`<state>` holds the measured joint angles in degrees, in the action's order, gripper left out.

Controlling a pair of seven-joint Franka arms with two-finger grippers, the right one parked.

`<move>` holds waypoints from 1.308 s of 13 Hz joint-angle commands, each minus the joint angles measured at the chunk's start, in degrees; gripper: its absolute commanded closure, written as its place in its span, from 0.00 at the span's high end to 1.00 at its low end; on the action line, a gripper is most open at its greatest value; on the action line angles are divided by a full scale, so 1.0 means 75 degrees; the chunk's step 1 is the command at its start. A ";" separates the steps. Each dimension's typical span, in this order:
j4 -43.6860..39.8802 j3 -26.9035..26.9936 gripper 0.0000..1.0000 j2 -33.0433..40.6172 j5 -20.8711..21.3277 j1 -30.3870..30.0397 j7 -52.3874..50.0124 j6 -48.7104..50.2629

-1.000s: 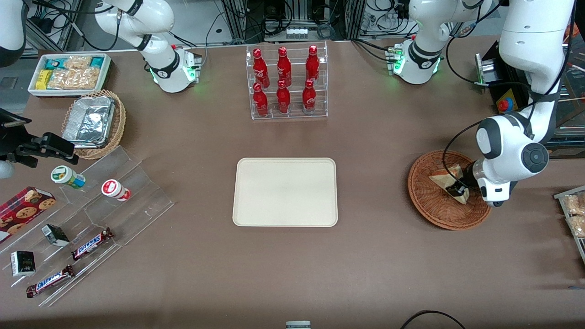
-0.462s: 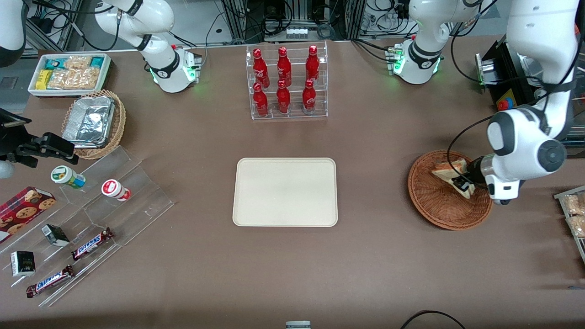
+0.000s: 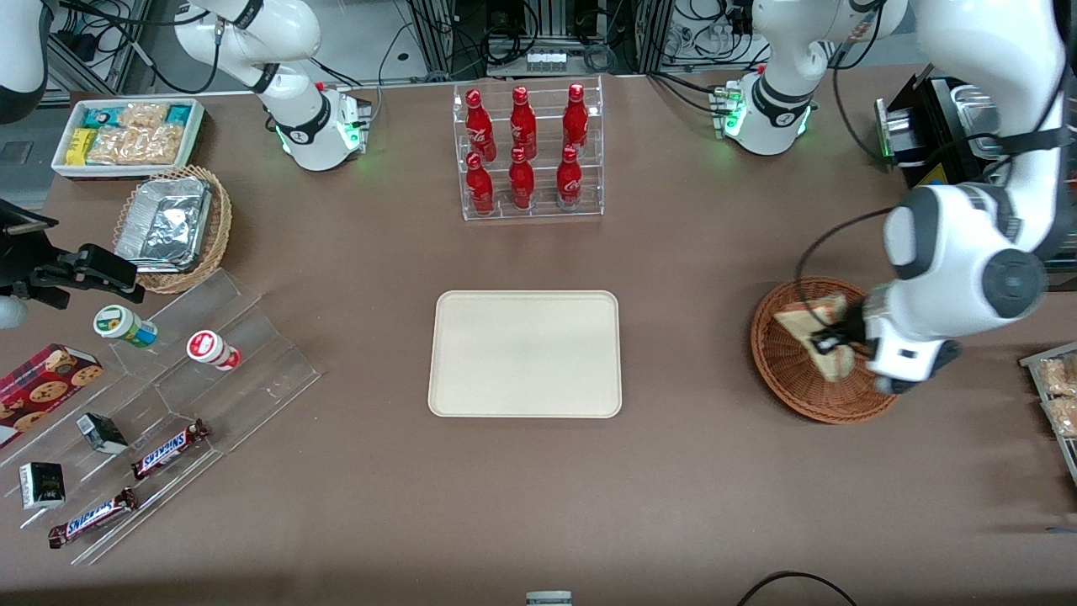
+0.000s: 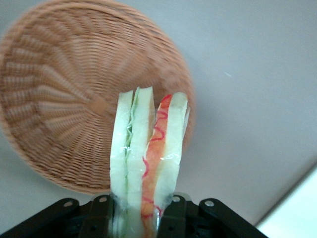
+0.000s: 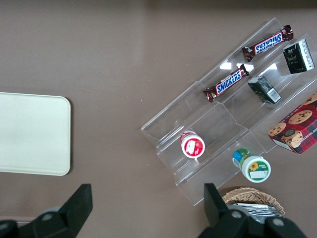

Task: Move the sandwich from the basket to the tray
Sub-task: 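Carry the sandwich with the left gripper over the cream tray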

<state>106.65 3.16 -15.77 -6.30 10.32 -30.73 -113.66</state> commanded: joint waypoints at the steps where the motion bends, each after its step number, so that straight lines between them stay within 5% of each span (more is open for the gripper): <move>1: -0.0683 0.0082 0.21 -0.0579 -0.0062 0.0895 0.0195 0.0178; 4: -0.1223 0.0035 0.28 -0.1235 -0.0074 0.1961 0.0207 0.0108; 9: -0.2407 -0.0012 0.24 -0.2478 -0.0190 0.3076 0.0125 0.0002; 17: -0.2910 -0.0187 0.25 -0.3532 -0.0355 0.3921 -0.0226 -0.1228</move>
<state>88.61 1.67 -39.23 -8.43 39.34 -31.67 -122.75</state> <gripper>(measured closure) 0.749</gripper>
